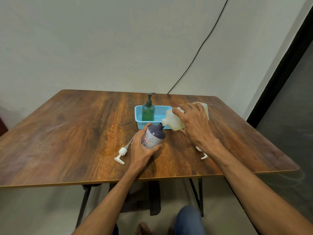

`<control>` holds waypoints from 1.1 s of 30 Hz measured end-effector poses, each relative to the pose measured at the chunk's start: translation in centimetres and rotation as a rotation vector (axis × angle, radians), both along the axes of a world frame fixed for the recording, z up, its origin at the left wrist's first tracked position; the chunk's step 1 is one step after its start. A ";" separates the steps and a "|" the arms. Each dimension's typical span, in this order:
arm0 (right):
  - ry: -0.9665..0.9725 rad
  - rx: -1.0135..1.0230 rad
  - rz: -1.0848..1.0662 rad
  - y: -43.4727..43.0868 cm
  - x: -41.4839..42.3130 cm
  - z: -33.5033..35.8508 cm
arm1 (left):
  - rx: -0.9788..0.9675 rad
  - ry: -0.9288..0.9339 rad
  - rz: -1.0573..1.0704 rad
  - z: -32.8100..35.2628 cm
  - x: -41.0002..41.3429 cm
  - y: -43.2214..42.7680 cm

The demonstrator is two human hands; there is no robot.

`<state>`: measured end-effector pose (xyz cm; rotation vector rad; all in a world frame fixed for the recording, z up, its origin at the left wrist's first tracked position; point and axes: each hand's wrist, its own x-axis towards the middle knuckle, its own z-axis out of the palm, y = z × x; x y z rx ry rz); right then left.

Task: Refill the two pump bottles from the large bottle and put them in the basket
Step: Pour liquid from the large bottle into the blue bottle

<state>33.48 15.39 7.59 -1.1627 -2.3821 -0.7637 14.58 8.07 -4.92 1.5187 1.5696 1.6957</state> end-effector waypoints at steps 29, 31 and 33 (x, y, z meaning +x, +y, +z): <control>-0.012 0.014 0.015 0.1 0.2 0.3 | -0.012 -0.002 -0.008 0.2 0.1 -0.2; -0.012 0.014 0.015 0.0 0.1 0.3 | -0.008 0.001 -0.010 0.3 0.1 -0.2; -0.013 0.012 0.011 0.0 0.1 0.3 | -0.012 -0.001 -0.011 0.3 0.1 -0.2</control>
